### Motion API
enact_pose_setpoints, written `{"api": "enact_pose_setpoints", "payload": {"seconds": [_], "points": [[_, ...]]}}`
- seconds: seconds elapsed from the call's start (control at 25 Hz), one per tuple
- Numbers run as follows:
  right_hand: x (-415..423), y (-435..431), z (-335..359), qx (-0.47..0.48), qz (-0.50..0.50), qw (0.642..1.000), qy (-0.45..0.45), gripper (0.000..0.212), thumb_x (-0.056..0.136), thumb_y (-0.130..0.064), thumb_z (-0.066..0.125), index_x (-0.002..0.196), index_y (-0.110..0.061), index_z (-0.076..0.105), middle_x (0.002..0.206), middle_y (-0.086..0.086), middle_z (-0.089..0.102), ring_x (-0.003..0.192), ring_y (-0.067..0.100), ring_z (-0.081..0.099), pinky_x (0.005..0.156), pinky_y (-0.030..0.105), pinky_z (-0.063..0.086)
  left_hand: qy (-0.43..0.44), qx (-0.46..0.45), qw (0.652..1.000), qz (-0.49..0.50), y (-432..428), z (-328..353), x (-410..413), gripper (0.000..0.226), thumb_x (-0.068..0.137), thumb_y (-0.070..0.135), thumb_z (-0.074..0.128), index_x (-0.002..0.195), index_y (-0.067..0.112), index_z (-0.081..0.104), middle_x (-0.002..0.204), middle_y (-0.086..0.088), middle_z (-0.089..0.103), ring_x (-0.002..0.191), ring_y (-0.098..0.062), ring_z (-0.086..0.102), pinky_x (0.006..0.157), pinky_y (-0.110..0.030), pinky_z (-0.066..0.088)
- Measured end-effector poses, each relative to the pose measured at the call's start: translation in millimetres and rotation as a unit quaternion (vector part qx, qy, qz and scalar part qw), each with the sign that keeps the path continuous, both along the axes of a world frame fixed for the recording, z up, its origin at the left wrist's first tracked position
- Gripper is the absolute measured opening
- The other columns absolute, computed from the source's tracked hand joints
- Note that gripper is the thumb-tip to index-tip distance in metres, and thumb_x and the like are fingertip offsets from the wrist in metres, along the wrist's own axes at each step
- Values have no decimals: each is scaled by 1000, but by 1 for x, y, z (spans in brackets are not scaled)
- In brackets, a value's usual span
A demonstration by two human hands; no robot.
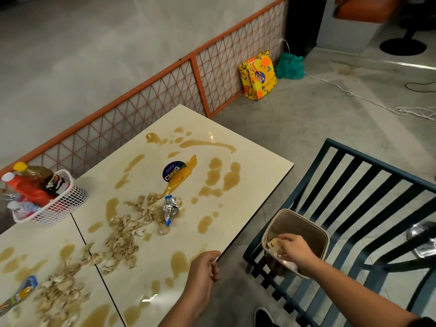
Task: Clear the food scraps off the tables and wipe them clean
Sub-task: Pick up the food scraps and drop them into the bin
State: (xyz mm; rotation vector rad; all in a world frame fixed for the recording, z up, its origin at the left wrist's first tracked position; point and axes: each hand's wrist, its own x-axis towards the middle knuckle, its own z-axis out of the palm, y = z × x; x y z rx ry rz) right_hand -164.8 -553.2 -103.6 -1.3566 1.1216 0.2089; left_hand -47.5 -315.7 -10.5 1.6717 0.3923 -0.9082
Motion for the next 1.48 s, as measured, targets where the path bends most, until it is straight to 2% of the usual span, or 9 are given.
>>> {"api": "enact_pose_setpoints", "payload": {"seconds": [0.16, 0.32, 0.44, 0.6, 0.72, 0.84, 1.08, 1.2, 1.48], "points": [[5, -15, 3, 98, -75, 992, -1, 47, 104, -11, 49, 150, -12, 39, 113, 17, 63, 97, 32, 70, 78, 43, 62, -11, -35, 999, -22, 0, 5, 3, 25, 95, -9, 42, 108, -7, 63, 80, -16, 62, 79, -27, 66, 65, -26, 53], [15, 30, 42, 191, -29, 980, -41, 36, 100, -20, 59, 132, -2, 56, 109, 20, 70, 99, 32, 70, 89, 45, 59, -16, -59, 997, -39, -9, 5, -4, 22, 105, 7, 42, 112, 1, 63, 107, -17, 69, 99, -23, 73, 85, -29, 58], [23, 78, 73, 320, 25, 941, -107, 39, 98, -33, 64, 115, 3, 68, 97, 21, 68, 85, 28, 68, 82, 37, 57, -88, -45, 988, -121, -17, 5, -12, 26, 106, 19, 42, 115, 17, 66, 113, -3, 72, 105, -8, 69, 87, -22, 54], [28, 102, 83, 366, -40, 909, -196, 25, 98, -17, 62, 102, 4, 74, 93, 19, 70, 83, 24, 71, 75, 30, 60, -53, -61, 984, -158, -23, 11, -18, 28, 104, 19, 44, 114, 21, 70, 110, 2, 74, 106, -8, 68, 89, -23, 54], [26, 90, 67, 319, -33, 926, -199, 16, 90, -3, 68, 101, 8, 72, 92, 21, 70, 83, 25, 70, 78, 31, 60, 37, -138, 982, -126, -15, 8, -12, 32, 100, 23, 46, 123, 12, 66, 120, -8, 71, 114, -20, 66, 96, -36, 52], [19, 66, 33, 173, -41, 978, -110, 15, 93, -6, 69, 106, 2, 71, 101, 22, 71, 86, 27, 70, 77, 33, 60, 20, -85, 987, -135, -8, -1, -10, 36, 102, 26, 50, 135, 17, 57, 133, -1, 61, 121, -18, 59, 100, -39, 49], [2, 5, -13, 61, -172, 983, 25, 16, 100, -18, 61, 111, -8, 66, 106, 16, 69, 95, 30, 69, 83, 46, 61, 32, -59, 996, -64, 20, -1, 5, 28, 100, 25, 52, 115, 8, 69, 111, -10, 74, 104, -29, 69, 82, -37, 51], [6, 10, -3, 67, -161, 983, 53, 13, 103, -16, 53, 116, -15, 57, 109, 16, 68, 96, 31, 68, 77, 43, 61, 30, -59, 997, -33, 38, -1, 12, 27, 97, 25, 54, 112, 8, 70, 106, -10, 76, 104, -29, 69, 83, -38, 51], [61, 89, 43, 10, -2, 1000, 3, 15, 103, -13, 52, 110, -12, 65, 101, 19, 71, 75, 22, 63, 57, 29, 49, -44, -81, 993, 74, 100, 7, 32, 20, 97, 14, 56, 105, 6, 73, 99, -16, 74, 84, -28, 70, 74, -37, 53]]}}
